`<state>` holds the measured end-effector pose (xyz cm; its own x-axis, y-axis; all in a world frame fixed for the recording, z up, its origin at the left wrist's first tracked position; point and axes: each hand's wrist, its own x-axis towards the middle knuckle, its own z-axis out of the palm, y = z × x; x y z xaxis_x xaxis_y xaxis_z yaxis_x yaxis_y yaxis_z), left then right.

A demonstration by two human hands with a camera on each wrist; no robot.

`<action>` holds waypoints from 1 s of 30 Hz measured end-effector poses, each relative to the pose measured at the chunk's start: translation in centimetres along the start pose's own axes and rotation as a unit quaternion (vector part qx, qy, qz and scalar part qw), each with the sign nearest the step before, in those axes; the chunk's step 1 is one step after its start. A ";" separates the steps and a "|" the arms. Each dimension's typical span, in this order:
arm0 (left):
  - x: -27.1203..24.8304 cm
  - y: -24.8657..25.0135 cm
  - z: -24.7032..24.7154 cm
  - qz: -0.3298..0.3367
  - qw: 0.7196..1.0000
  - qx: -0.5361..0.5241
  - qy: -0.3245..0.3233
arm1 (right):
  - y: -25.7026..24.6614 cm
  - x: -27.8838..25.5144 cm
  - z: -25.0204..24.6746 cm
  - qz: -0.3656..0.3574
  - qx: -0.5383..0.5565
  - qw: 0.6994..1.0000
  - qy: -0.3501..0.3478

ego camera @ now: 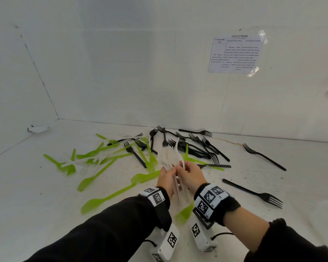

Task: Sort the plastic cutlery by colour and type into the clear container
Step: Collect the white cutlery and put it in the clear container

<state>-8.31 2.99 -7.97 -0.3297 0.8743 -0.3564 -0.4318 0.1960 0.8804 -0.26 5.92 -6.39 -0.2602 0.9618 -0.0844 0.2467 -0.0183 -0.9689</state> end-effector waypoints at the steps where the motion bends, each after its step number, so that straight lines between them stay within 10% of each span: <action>1: 0.0 -0.1 0.0 -0.003 1.000 0.001 0.000 | 0.1 0.1 0.0 -0.005 -0.018 1.000 0.002; 30: 0.0 -0.3 -0.7 0.025 0.998 0.057 0.015 | 0.3 0.2 -0.4 0.010 -0.033 0.999 0.034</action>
<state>-8.80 2.64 -8.49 -0.3738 0.8712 -0.3182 -0.3159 0.2030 0.9268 0.13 6.26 -6.57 -0.1922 0.9777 -0.0847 0.3135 -0.0206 -0.9494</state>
